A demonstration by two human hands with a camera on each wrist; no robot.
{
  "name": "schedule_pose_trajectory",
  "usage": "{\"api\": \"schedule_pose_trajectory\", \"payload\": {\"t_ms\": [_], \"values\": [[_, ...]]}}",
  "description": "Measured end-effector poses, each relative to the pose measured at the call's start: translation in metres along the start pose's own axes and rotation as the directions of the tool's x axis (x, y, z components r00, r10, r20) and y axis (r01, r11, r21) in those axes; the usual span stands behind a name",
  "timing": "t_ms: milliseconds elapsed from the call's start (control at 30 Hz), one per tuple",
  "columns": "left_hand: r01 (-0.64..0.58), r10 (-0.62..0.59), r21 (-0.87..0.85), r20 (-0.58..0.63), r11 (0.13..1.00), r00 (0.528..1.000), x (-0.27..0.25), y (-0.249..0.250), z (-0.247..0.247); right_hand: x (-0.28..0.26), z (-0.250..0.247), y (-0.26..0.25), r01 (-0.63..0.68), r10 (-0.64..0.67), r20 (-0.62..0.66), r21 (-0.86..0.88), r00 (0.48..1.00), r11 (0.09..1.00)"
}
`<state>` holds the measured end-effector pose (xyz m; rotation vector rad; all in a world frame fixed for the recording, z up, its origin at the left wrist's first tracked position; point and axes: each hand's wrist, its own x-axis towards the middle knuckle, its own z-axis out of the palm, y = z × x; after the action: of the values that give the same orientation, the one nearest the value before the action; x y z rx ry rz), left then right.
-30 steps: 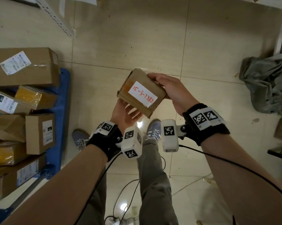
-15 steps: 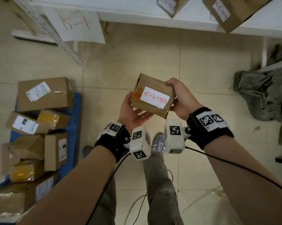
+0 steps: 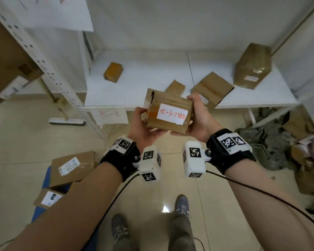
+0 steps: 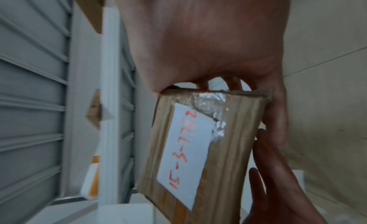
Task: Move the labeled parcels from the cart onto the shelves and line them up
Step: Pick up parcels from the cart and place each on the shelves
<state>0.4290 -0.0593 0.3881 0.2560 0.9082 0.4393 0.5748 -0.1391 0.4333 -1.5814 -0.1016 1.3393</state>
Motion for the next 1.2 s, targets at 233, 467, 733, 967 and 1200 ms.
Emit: {"api": "schedule_pose_trajectory", "payload": {"t_ms": [233, 467, 733, 967, 1200], "values": [[-0.138, 0.118, 0.079, 0.214, 0.987, 0.97, -0.084, 0.081, 0.074, -0.085, 0.042, -0.097, 0.207, -0.207, -0.001, 0.0, 0.978, 0.978], [-0.249, 0.163, 0.214, 0.353, 0.944, 0.921, -0.158, 0.144, 0.132, -0.18, 0.074, -0.173, 0.402, -0.404, -0.055, -0.051, 0.913, 0.914], [-0.394, 0.216, 0.232, 0.545, 0.889, 0.81, -0.241, 0.202, 0.205, -0.274, 0.098, -0.249, 0.633, -0.637, -0.098, -0.073, 0.765, 0.771], [-0.53, 0.24, 0.234, 0.697, 0.815, 0.676, -0.311, 0.239, 0.281, -0.346, 0.099, -0.314, 0.8, -0.797, -0.162, -0.063, 0.581, 0.596], [-0.691, 0.332, 0.173, 0.779, 0.702, 0.532, -0.344, 0.26, 0.351, -0.376, 0.083, -0.379, 0.902, -0.893, -0.148, -0.018, 0.425, 0.432]]}}
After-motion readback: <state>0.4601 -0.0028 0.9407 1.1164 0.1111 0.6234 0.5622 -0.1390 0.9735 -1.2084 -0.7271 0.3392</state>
